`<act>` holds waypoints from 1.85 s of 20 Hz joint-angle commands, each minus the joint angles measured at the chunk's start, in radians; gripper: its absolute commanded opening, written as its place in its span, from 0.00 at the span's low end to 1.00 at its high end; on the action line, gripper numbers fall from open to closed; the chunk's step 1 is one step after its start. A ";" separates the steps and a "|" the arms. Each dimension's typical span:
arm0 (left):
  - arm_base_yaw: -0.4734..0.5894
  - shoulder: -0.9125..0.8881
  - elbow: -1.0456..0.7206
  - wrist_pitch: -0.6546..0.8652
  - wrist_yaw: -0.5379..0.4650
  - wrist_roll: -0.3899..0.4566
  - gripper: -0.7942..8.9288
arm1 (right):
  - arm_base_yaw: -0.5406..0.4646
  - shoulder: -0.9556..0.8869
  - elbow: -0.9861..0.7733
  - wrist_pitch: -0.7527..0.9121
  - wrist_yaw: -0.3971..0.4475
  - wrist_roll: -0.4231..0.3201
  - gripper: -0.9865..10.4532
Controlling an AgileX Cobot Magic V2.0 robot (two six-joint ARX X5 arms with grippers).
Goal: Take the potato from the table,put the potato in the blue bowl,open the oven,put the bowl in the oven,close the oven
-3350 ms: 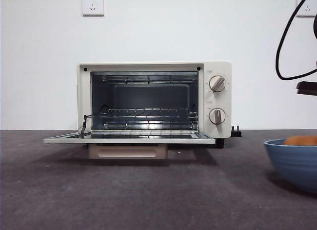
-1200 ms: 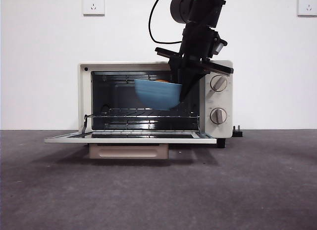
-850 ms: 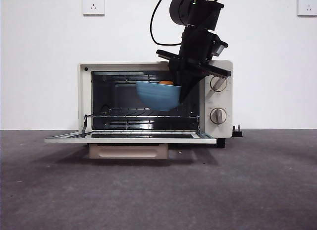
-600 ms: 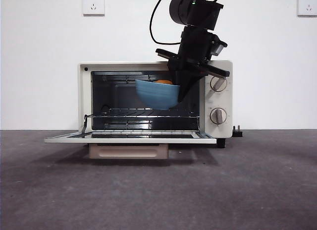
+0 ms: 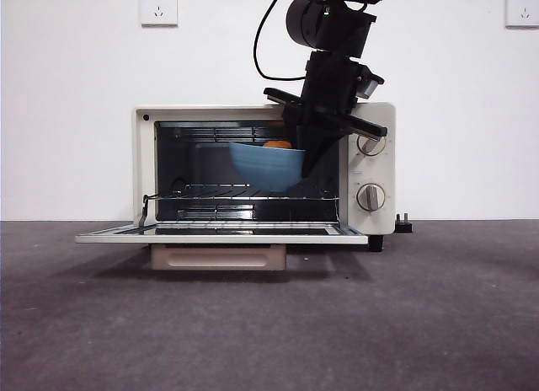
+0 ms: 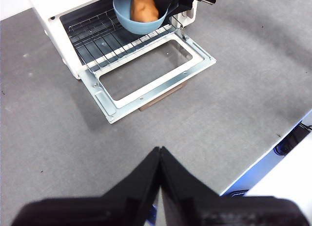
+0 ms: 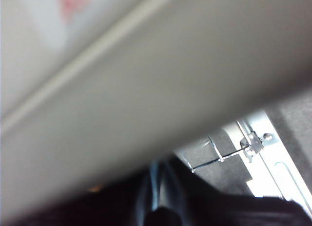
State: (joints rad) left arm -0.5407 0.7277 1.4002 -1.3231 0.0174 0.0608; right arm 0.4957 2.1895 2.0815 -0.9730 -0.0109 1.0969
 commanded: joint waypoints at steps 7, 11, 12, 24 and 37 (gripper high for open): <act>-0.003 -0.003 -0.003 0.005 0.000 0.013 0.08 | 0.001 0.014 0.007 0.040 -0.001 0.002 0.22; -0.003 -0.003 -0.003 0.005 0.000 0.013 0.08 | 0.002 0.013 0.043 0.005 -0.007 -0.002 0.22; -0.003 -0.003 -0.003 0.005 0.001 0.013 0.08 | 0.003 0.013 0.055 0.005 -0.007 -0.002 0.22; -0.003 -0.003 -0.003 0.005 0.000 0.010 0.08 | 0.025 0.013 0.188 -0.108 0.056 -0.054 0.22; -0.003 -0.003 -0.003 0.005 0.000 0.010 0.08 | 0.041 0.008 0.198 -0.182 0.064 -0.082 0.22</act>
State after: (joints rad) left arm -0.5407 0.7277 1.4002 -1.3231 0.0174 0.0608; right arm 0.5304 2.1883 2.2757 -1.1500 0.0490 1.0336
